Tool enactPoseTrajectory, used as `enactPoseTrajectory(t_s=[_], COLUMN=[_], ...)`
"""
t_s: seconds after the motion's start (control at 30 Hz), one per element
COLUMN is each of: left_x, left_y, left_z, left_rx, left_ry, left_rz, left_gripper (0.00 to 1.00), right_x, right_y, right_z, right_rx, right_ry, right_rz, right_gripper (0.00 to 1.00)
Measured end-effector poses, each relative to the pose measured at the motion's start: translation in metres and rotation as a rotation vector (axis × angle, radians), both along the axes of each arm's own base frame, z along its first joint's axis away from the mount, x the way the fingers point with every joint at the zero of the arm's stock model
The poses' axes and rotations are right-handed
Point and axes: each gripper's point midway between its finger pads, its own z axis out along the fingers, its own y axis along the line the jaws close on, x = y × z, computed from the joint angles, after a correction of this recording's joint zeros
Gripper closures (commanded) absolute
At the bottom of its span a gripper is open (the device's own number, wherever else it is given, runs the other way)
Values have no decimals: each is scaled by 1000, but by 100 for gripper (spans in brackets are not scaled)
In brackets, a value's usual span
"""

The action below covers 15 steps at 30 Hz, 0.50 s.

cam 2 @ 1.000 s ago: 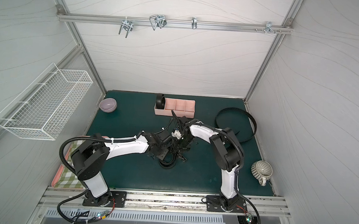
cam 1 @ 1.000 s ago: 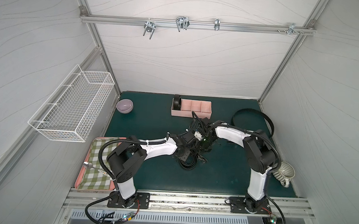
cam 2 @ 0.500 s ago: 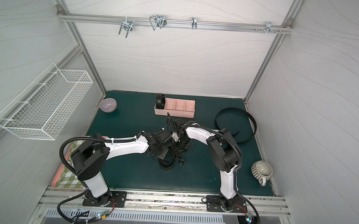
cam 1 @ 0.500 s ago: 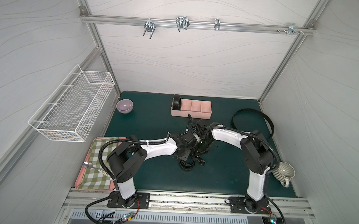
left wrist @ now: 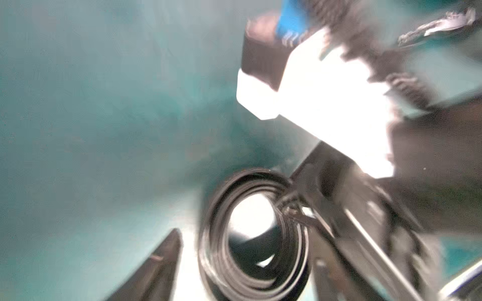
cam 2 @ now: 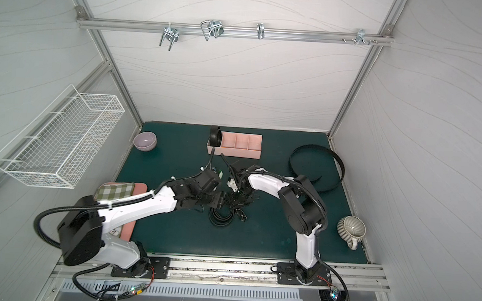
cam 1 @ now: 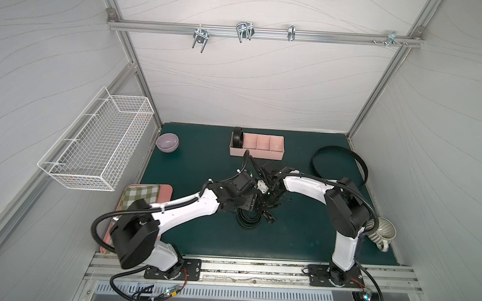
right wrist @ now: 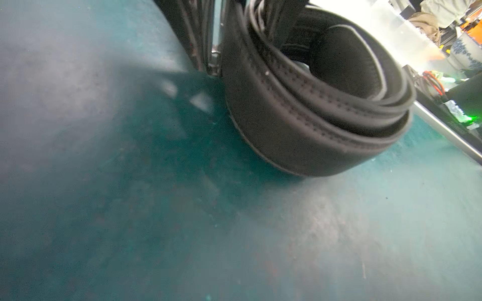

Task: Place the belts into the storage roll
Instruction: Pick up the belt from the center of the board.

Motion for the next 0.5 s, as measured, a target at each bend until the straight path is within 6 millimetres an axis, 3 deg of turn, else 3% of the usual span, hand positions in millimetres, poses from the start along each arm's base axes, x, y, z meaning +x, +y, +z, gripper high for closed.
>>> enactPoseTrajectory(t_s=[0.13,0.3,0.4,0.5], left_x=[-9,-28,-33,-38], left_y=[18,57,69,65], left_z=[31,36,28,24], left_rx=[-83,-144,-175,-228], left_ry=[-88,-130,-100,-47], left_rz=[43,115,137,119], left_gripper=[18,11,1,1], right_x=[1,0,3,8], right_y=[0,-8,-13,-16], right_z=[1,9,29,62], right_rx=[1,0,27,79], right_ry=[-9,-56,-122,-229], right_rz=[0,1,7,25], right_gripper=[92,93,93,93])
